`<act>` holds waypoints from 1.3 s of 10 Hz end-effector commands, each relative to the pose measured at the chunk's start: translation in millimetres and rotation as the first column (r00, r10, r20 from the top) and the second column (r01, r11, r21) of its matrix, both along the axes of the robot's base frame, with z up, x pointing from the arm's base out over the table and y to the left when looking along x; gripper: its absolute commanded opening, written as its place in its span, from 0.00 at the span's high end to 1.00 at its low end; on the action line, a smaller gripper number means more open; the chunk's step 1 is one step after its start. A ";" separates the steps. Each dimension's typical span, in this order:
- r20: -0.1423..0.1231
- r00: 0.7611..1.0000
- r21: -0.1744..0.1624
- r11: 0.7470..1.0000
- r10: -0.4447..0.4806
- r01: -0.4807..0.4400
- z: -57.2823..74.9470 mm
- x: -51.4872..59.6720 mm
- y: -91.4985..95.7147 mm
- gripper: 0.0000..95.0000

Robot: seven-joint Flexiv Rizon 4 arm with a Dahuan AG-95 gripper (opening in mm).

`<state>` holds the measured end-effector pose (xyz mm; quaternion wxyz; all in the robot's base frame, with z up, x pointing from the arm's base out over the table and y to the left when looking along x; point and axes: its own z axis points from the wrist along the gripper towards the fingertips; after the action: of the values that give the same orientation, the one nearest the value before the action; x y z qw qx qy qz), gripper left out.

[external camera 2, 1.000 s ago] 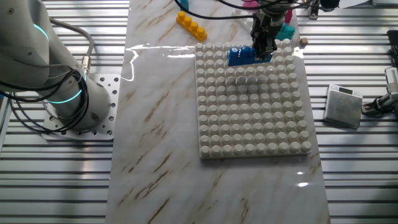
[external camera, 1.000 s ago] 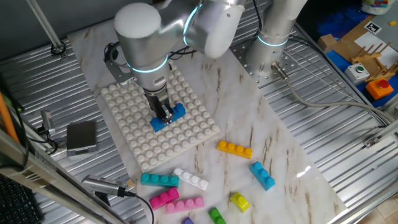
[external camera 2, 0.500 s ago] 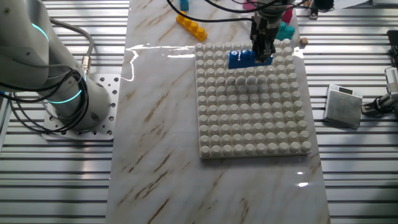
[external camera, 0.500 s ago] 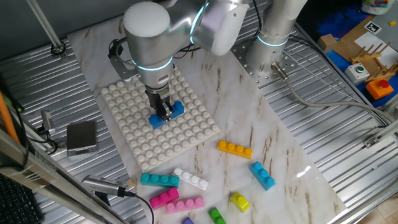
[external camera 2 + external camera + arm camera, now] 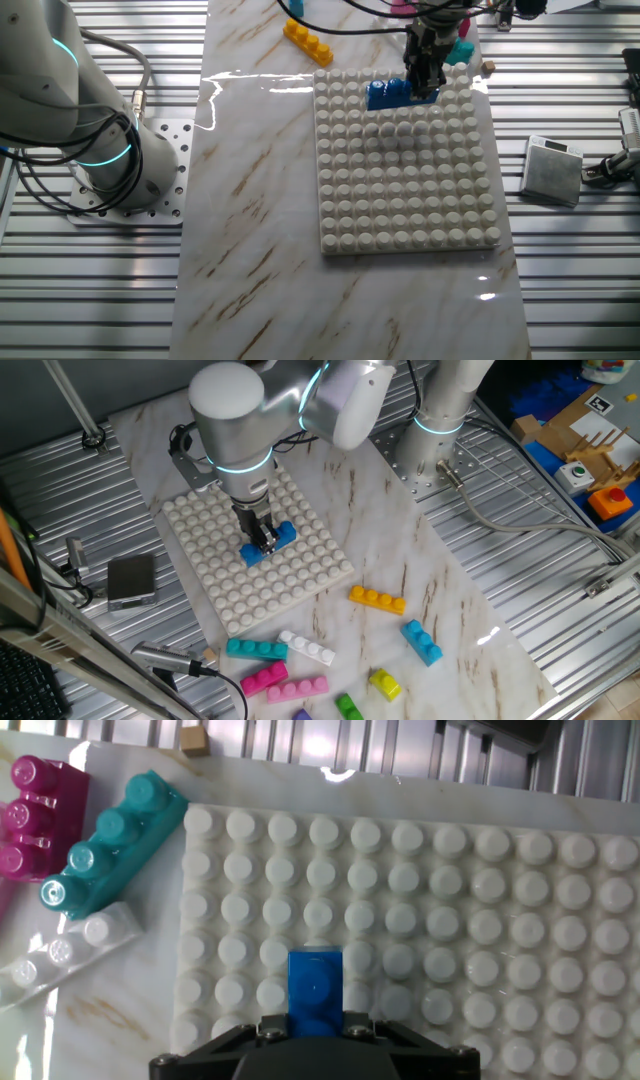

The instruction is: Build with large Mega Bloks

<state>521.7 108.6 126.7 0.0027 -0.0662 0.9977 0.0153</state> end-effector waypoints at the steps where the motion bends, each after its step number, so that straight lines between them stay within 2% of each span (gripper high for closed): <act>1: 0.011 0.999 0.000 0.999 -0.035 0.035 -0.1 1.0 0.4 1.00; 3: 0.015 0.996 0.000 0.997 -0.083 0.083 -0.1 1.0 0.4 1.00; 5: 0.018 0.996 0.008 0.996 -0.088 0.088 -0.1 1.0 0.4 1.00; 6: 0.012 0.993 0.031 0.992 -0.120 0.120 4.0 16.2 -7.4 1.00; 8: 0.013 0.992 0.047 0.991 -0.122 0.121 5.9 30.4 -12.6 1.00; 10: 0.010 0.991 0.064 0.990 -0.130 0.129 2.3 37.2 -16.7 1.00; 13: 0.009 0.994 0.054 0.993 -0.108 0.107 -4.6 38.0 -22.1 1.00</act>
<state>557.7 84.7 122.9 0.0120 -0.0154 0.9990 0.0396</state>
